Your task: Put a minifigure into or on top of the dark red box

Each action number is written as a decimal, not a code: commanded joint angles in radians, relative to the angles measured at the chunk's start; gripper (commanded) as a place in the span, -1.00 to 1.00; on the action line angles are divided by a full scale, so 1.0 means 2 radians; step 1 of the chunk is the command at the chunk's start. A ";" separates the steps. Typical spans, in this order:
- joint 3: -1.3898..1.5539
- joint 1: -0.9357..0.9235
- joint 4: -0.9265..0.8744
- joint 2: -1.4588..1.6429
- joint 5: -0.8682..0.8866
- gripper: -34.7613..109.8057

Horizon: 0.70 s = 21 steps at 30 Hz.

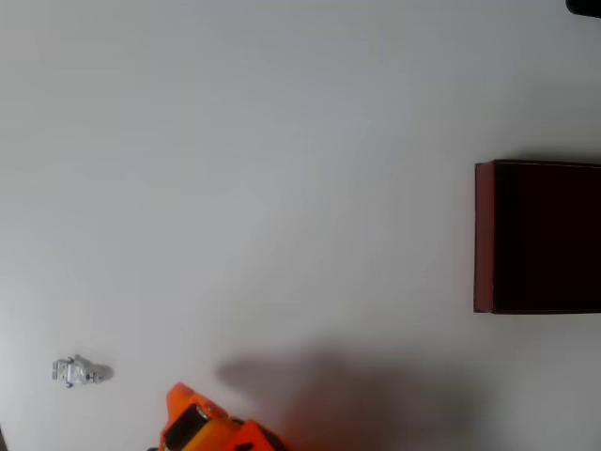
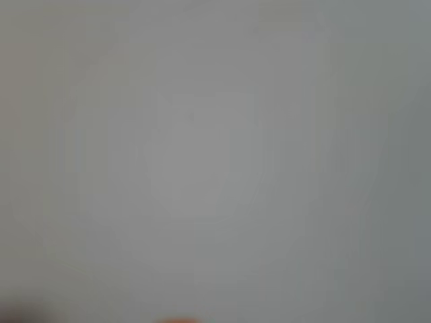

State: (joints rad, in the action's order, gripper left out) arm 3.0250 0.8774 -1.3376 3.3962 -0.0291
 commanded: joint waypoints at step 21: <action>-0.002 0.015 -0.010 0.007 -0.008 -0.52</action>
State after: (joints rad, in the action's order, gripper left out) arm 3.0250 0.8928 -1.3376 3.3962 -0.0445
